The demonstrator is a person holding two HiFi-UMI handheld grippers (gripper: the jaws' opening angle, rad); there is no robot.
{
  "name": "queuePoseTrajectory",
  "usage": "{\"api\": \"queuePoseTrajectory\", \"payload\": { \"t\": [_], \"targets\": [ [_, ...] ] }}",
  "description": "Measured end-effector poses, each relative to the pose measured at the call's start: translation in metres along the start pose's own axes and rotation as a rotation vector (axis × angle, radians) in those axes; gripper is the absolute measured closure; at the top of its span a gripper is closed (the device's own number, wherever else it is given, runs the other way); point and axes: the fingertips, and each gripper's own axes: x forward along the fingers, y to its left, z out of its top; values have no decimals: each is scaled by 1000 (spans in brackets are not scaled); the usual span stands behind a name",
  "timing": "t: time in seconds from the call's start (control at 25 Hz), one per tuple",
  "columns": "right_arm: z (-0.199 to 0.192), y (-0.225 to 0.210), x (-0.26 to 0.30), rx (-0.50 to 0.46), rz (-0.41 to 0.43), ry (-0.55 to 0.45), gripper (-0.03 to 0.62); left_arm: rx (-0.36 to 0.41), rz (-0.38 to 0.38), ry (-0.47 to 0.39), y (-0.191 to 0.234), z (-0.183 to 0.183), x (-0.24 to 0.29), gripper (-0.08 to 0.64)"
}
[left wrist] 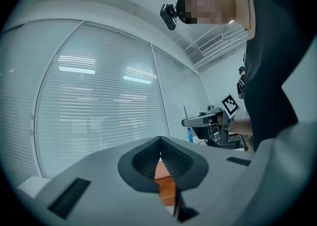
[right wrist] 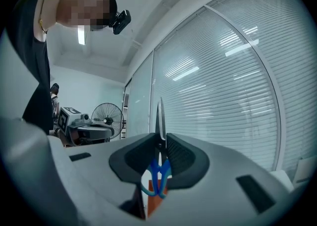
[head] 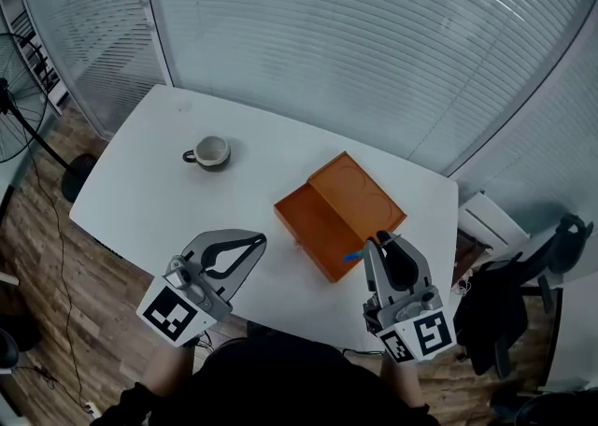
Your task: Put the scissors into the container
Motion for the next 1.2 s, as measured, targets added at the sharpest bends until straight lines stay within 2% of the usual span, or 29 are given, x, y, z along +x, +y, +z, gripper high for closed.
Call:
{"api": "queuePoseTrajectory", "payload": {
  "t": [0.32, 1.2],
  "targets": [
    [-24, -11, 12, -28, 15, 66, 518, -13, 23, 14, 2, -6, -6, 548],
    [-90, -11, 36, -7, 70, 210, 518, -9, 67, 33, 8, -10, -16, 548]
  ]
}}
